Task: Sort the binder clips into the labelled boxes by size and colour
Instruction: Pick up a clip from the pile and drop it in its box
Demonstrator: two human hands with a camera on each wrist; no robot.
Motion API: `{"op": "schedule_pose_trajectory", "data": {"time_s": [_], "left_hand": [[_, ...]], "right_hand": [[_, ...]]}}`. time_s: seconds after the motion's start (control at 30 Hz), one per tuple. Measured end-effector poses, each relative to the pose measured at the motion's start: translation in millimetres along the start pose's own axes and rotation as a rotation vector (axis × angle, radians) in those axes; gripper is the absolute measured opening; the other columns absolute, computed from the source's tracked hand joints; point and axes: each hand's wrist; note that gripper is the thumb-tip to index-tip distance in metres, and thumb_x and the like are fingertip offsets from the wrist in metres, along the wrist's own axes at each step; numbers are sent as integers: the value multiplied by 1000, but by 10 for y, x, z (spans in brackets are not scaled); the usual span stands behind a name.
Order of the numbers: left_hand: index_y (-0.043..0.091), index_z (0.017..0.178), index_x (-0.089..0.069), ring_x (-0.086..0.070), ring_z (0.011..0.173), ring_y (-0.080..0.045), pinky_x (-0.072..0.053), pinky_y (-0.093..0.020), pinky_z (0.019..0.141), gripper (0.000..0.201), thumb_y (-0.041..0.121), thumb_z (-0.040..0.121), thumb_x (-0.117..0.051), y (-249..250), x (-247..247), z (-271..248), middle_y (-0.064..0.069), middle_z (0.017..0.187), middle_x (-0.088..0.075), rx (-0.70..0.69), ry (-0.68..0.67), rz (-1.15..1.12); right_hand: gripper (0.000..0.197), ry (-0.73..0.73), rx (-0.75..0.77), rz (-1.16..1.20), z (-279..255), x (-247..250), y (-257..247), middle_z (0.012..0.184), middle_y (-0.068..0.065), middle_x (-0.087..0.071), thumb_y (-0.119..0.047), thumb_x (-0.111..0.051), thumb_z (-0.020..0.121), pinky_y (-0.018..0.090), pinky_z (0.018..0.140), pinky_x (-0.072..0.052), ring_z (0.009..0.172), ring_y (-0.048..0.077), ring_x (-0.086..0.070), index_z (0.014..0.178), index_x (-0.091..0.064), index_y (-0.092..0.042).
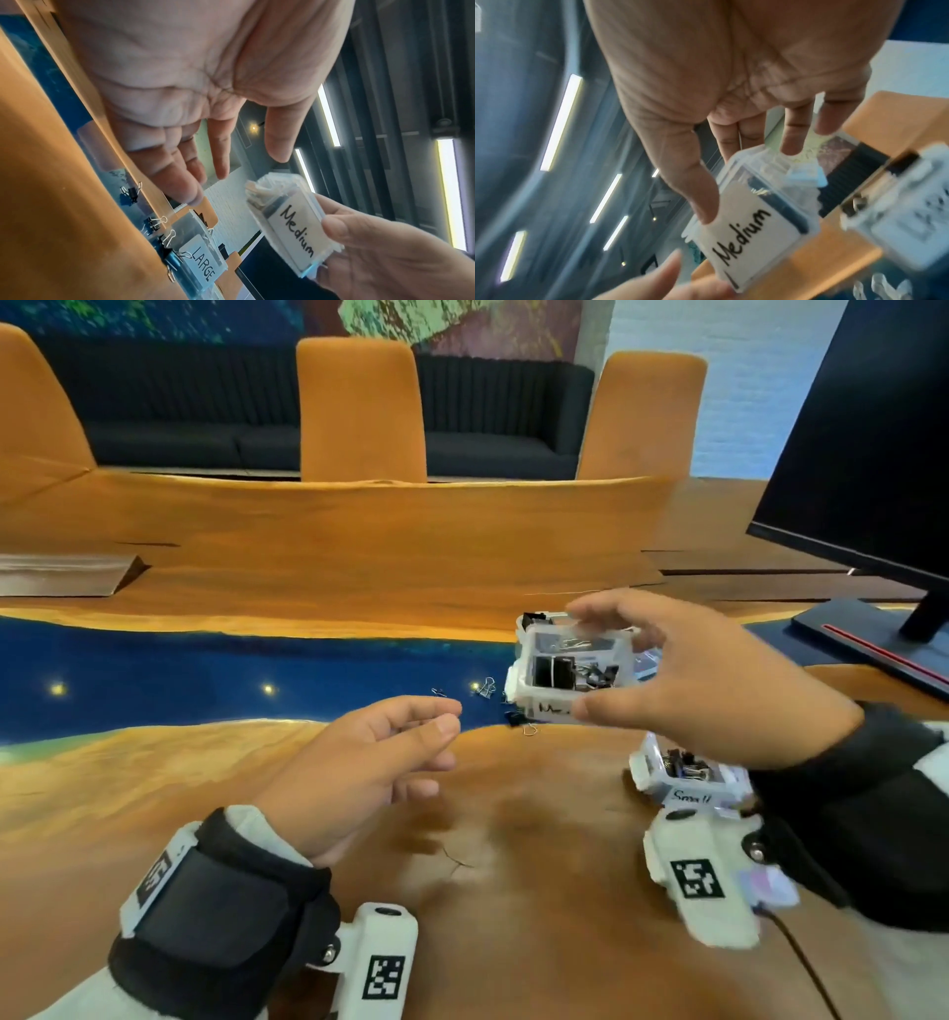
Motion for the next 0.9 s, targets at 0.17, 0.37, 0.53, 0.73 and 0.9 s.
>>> {"op": "schedule_pose_trajectory", "data": {"time_s": [0.17, 0.37, 0.53, 0.73, 0.9], "left_hand": [[23, 116, -72, -69, 102, -19, -55, -39, 89, 48, 40, 72, -69, 10, 8, 8, -5, 119, -72, 19, -12, -18], [21, 114, -75, -69, 105, -24, -54, -38, 86, 46, 41, 73, -85, -45, 101, 48, -2, 118, -73, 77, -2, -60], [19, 113, -75, -70, 96, -20, -54, -36, 83, 48, 42, 70, -75, -62, 94, 67, -2, 111, -74, 105, 19, -98], [15, 116, -73, -68, 94, -20, -53, -33, 74, 57, 41, 67, -87, -31, 106, 60, -4, 116, -70, 96, 96, -175], [14, 107, -76, -63, 90, -21, -51, -33, 69, 31, 40, 90, -70, -12, 177, 123, -6, 112, -63, 92, 275, -309]], "right_hand": [[73, -71, -129, -272, 410, 508, 435, 122, -21, -61, -29, -88, 70, 19, 79, -41, 94, -3, -57, 133, -52, -39], [69, -222, -334, -453, 542, 499, 1067, 124, -19, -61, -25, -88, 70, 23, 82, -38, 84, -8, -50, 130, -56, -36], [71, -301, -347, -497, 569, 295, 1150, 134, -17, -58, -25, -85, 74, 22, 83, -38, 97, 1, -51, 137, -54, -34], [70, -398, -360, -633, 649, 151, 979, 141, -10, -56, -23, -81, 78, 24, 96, -42, 119, 10, -55, 141, -51, -29], [32, -266, -92, -672, 713, 31, 242, 120, -10, -63, -25, -69, 87, 27, 87, -47, 105, 13, -59, 118, -63, -29]]}}
Point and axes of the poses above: each hand's wrist, its own z-axis towards the middle knuckle, its own x-axis out of the back of the hand, y = z × x
